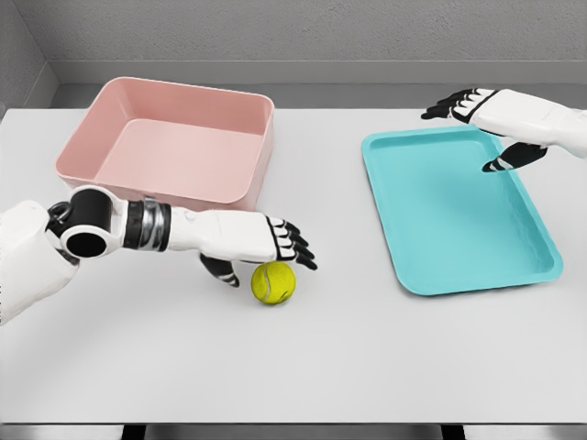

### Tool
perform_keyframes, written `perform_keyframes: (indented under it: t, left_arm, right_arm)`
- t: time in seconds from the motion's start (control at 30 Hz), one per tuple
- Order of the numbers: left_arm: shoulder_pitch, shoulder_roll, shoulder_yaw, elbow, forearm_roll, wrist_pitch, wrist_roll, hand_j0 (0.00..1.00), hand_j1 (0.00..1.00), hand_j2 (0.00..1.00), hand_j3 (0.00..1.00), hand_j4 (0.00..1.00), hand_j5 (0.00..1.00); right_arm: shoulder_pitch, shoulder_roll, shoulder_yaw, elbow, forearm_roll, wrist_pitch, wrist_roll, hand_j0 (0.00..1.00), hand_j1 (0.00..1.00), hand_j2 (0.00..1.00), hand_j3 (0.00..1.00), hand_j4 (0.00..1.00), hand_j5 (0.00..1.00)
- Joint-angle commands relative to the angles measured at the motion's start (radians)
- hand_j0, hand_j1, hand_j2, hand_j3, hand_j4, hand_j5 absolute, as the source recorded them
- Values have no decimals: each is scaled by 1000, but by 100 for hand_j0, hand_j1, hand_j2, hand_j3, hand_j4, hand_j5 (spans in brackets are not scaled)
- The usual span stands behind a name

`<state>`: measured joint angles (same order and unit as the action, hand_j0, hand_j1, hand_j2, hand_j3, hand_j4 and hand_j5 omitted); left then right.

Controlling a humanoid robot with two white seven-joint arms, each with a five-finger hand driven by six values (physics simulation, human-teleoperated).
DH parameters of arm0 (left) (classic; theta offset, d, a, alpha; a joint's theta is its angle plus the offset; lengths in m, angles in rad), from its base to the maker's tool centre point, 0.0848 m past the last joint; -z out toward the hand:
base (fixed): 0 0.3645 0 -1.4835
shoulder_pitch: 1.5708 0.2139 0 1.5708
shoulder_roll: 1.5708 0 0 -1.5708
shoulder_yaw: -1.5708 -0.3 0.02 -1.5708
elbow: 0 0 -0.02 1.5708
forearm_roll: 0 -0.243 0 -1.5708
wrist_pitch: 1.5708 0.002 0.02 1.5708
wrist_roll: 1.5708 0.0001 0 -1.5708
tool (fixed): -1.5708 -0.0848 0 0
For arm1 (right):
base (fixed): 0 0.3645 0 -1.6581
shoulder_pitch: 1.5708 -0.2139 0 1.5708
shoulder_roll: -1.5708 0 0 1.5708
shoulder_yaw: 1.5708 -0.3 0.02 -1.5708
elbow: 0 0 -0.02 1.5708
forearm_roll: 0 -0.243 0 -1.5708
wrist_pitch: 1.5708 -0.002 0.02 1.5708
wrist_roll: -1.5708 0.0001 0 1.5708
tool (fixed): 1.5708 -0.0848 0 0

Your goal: Put the tennis from the blue tray into the pink basket with both arms

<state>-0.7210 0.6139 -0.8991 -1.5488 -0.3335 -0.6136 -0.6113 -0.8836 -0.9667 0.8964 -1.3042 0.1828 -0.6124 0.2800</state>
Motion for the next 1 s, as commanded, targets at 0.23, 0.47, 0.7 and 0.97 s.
perform_keyframes:
  t: [0.23, 0.47, 0.7, 0.97]
  left_arm:
    - [11, -13, -4, 13, -15, 3, 0, 100, 100, 100, 100, 100, 100]
    - [25, -14, -6, 10, -13, 3, 0, 100, 100, 100, 100, 100, 100]
    - [31, -13, -6, 12, -16, 3, 0, 100, 100, 100, 100, 100, 100]
    - [44, -13, -6, 15, -35, 3, 0, 100, 100, 100, 100, 100, 100]
  right_arm:
    - [8, -3, -4, 0, -6, 2, -9, 100, 100, 100, 100, 100, 100]
    - [8, -4, -4, 0, -6, 2, -7, 100, 100, 100, 100, 100, 100]
    - [8, -6, -5, 0, -6, 2, -7, 100, 100, 100, 100, 100, 100]
    - [8, -6, -5, -1, -6, 2, -7, 100, 100, 100, 100, 100, 100]
